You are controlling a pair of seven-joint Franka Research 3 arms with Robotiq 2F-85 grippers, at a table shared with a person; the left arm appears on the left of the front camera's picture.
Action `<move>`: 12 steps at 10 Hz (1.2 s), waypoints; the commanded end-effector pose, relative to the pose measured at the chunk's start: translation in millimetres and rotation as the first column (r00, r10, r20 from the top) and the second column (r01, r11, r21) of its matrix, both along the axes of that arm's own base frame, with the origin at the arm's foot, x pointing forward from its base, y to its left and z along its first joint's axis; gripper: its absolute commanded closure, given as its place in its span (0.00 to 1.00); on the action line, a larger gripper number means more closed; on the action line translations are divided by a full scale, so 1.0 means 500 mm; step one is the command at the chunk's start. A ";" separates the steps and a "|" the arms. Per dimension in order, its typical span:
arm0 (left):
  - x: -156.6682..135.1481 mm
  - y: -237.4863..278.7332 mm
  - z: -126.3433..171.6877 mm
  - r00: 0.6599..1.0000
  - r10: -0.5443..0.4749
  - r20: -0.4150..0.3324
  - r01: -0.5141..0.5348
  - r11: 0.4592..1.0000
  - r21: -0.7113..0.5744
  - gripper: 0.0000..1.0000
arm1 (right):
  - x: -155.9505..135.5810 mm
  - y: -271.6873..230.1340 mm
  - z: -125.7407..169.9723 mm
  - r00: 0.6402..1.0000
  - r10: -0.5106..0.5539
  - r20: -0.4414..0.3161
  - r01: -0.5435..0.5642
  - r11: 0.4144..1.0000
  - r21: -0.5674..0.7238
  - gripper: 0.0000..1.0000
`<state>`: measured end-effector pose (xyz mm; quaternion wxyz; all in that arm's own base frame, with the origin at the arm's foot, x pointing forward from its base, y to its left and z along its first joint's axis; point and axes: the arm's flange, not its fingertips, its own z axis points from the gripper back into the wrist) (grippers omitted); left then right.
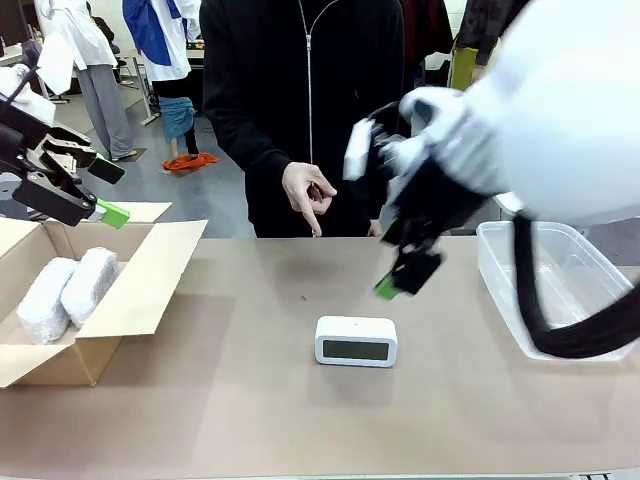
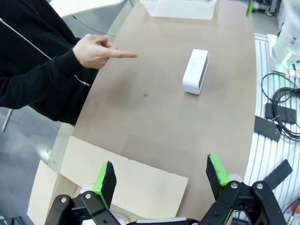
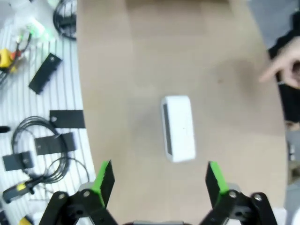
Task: Separate and place wrapped and unwrapped clocks.
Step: Pick up the Digital clock indicated by the person.
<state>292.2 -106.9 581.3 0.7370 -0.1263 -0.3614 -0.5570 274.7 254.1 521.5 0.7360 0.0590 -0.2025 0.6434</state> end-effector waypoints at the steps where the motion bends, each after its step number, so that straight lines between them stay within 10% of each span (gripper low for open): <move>1: -0.001 -0.005 0.000 1.000 0.007 0.000 -0.007 1.000 -0.019 0.00 | 0.039 0.036 -0.035 0.999 -0.043 0.001 0.043 0.990 -0.132 0.00; 6: -0.001 -0.005 0.000 1.000 0.007 0.000 -0.007 1.000 -0.019 0.00 | 0.090 0.049 -0.175 0.988 0.143 0.063 -0.134 0.982 -0.131 0.00; 9: -0.001 -0.005 0.000 1.000 0.007 0.000 -0.007 1.000 -0.019 0.00 | 0.080 0.069 -0.179 0.999 0.031 -0.037 -0.038 0.979 -0.198 0.00; 12: -0.001 -0.005 0.000 1.000 0.007 0.000 -0.007 1.000 -0.019 0.00 | 0.161 0.076 -0.242 0.973 0.185 -0.140 -0.204 0.970 -0.131 0.00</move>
